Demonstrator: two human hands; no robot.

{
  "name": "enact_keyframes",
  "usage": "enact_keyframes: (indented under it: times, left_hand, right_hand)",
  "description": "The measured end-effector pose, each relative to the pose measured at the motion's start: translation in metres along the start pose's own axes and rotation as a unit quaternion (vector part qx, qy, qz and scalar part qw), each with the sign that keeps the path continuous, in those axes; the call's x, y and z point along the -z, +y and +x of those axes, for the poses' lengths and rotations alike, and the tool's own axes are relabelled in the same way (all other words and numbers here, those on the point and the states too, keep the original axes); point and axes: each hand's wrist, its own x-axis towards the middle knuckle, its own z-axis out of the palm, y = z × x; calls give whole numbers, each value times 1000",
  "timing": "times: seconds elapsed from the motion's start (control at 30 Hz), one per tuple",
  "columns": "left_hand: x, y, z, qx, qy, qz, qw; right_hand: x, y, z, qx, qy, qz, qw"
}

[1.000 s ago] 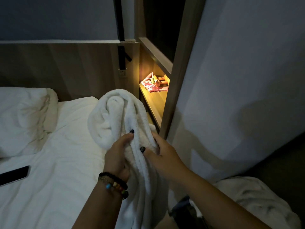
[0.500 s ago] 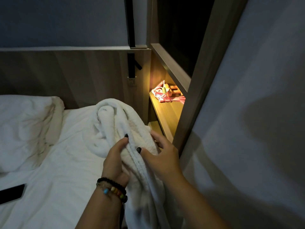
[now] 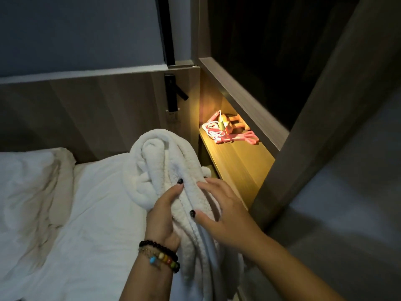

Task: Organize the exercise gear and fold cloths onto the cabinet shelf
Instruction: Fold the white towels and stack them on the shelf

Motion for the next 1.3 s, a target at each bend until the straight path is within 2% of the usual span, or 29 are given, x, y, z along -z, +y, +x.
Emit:
enact_keyframes:
  times: [0.07,0.17,0.33,0.43,0.6,0.77,0.83,0.9,0.97,1.03,1.17,1.3]
  left_hand:
    - [2,18,21,25,-19,-1,1000]
    - [4,42,49,39,-31,12,999]
    - [4,73,95,30,13,45,998]
    - [-3,85,122,11,19,45,999]
    - [-23,107,162,18,7,51,999]
    - [-51,129,210,17,24,72,997]
    - [-61,134,229,23,27,82,996]
    - [-70,137,246,32,18,72,997]
    - [-80,138,263,48,5,58,997]
    - [-90,139,282,65,-3,58,996]
    - [-108,141,326,108,-20,82,991]
    - [-121,136,368,162,-38,99,981]
  right_hand:
    - [-6,3,22,-27,-35,-22,999]
    - [-13,3,57,-48,-35,-17,998]
    - [-23,9,113,-69,-22,-7,997]
    - [-30,15,139,-72,16,13,997]
    - [-33,27,179,-66,126,106,984]
    - [-16,49,229,-67,156,154,973]
    - [-10,57,250,-84,151,159,972]
    - [-7,61,270,-100,91,164,977]
    - [-4,66,289,-111,42,160,980]
    - [2,74,305,-128,44,152,979]
    - [9,91,332,-154,97,109,977]
    - [1,109,358,-221,159,34,962]
